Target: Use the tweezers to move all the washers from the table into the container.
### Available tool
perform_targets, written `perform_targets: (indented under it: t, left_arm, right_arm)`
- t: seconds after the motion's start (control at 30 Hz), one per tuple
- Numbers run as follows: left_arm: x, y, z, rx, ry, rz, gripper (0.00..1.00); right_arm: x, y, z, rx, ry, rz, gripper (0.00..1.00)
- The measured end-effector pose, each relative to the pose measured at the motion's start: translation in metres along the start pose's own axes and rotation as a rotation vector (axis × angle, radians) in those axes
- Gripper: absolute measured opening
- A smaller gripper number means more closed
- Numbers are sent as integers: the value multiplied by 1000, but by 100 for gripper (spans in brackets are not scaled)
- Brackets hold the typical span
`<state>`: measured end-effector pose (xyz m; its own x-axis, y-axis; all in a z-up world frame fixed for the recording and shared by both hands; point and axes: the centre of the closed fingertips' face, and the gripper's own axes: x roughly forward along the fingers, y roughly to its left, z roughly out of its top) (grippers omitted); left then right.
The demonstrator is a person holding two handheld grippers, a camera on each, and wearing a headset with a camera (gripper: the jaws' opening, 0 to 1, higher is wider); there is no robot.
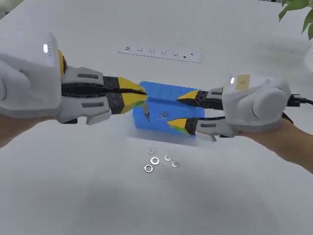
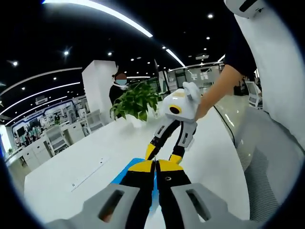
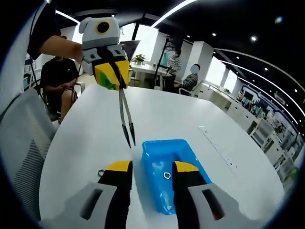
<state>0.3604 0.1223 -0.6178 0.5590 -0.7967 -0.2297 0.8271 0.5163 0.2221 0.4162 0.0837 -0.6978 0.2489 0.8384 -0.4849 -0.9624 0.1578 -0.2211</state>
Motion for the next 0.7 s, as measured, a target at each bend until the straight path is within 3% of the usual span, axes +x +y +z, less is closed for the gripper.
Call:
perform_targets:
  t: [0.07, 0.13, 0.17, 0.33, 0.47, 0.7]
  left_arm:
    - [-2, -11, -4, -13, 9, 1, 5]
    - [-3, -18, -7, -28, 16, 0, 5]
    - [-4, -23, -9, -37, 17, 3, 5]
    - [-7, -38, -18, -71, 31, 11, 5]
    - [-6, -50, -26, -73, 57, -3, 5]
    - [-1, -57, -37, -95, 65, 1, 5]
  right_arm:
    - [-10, 3, -7, 30, 0, -39, 40]
    - [-20, 0, -15, 36, 8, -112, 50]
    - [-28, 3, -26, 64, 39, -150, 54]
    - [-58, 19, -72, 229, 124, -244, 65]
    - [-78, 32, -95, 316, 158, -276, 78]
    - [-90, 48, -105, 437, 145, -281, 95]
